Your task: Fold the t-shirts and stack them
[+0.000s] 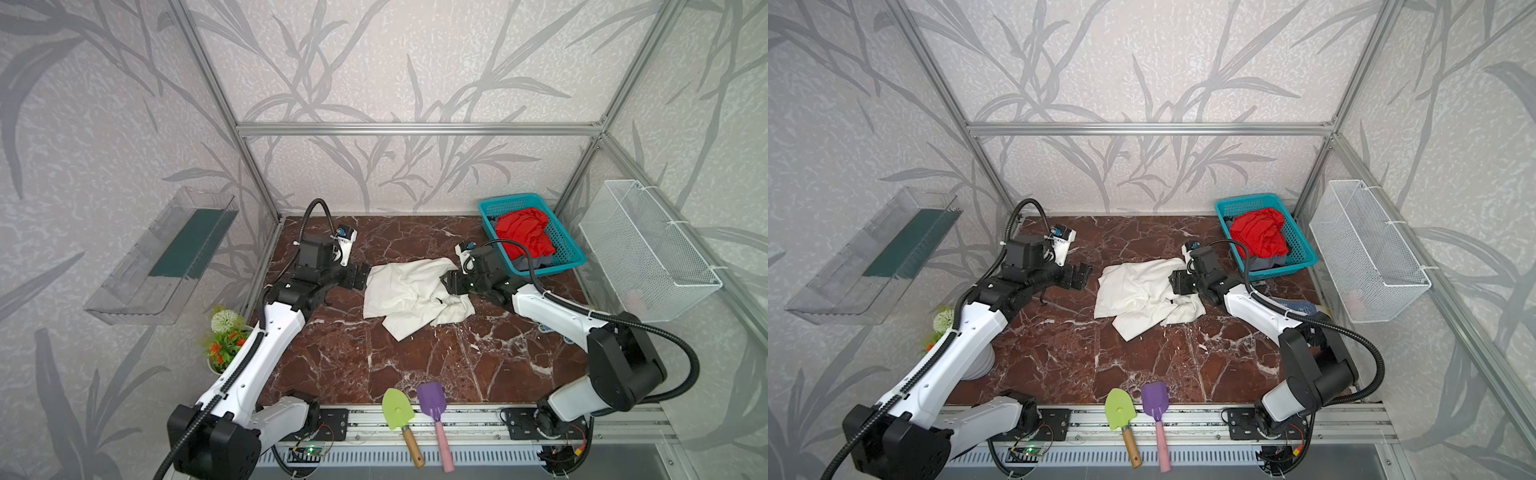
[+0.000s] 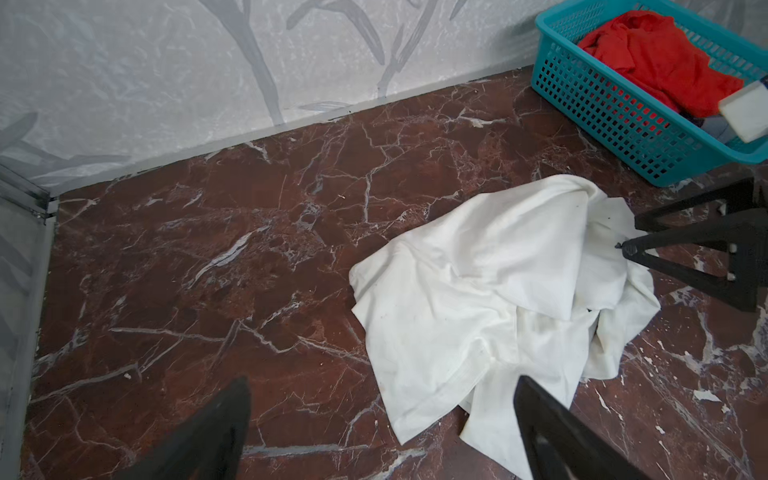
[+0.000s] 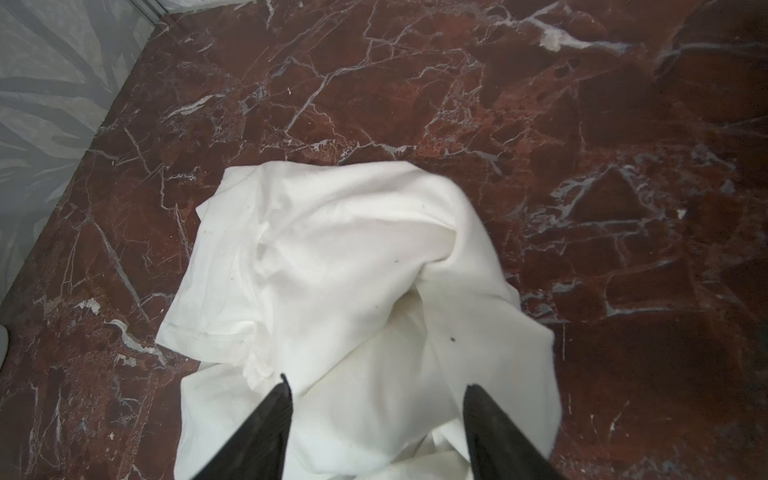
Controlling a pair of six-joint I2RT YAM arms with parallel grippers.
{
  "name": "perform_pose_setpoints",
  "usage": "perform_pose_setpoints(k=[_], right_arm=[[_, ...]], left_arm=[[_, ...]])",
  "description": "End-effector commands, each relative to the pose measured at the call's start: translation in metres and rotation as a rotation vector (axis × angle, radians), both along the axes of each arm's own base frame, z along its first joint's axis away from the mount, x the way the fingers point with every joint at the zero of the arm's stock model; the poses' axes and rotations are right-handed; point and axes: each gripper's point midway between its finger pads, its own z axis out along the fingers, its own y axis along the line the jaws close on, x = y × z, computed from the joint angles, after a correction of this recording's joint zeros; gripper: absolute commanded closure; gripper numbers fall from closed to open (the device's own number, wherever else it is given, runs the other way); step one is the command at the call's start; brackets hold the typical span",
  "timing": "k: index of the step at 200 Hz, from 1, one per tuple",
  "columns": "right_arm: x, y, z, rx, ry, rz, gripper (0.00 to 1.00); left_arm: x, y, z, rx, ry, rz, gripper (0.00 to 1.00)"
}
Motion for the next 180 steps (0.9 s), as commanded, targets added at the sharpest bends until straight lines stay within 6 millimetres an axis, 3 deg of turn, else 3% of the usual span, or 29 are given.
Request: perform_pose_setpoints(k=[1,44,93,138,180], right_arm=[[-0.008,-0.021,0.005,-0.044,-0.006,-0.073,0.31],[-0.031,-0.061,-0.012,-0.168,0.042,-0.163,0.31],[-0.04,-0.084,-0.034,-0.199,0.089,-0.183,0.33],[-0.04,-0.075,-0.046,-0.145,0.099,-0.158,0.34],[-0.026,-0.059,-0.055,-0.12,0.117,-0.107,0.35]], left_arm=[[-0.007,-0.031,-0.017,-0.02,0.075,-0.123,0.06],[-0.02,-0.097,-0.065,0.005,0.306,-0.274,0.15],[-0.009,-0.162,-0.099,-0.073,0.464,-0.296,0.27],[0.001,-0.208,-0.122,0.017,0.431,-0.281,0.3],[0.007,-0.231,-0.141,0.077,0.427,-0.26,0.31]])
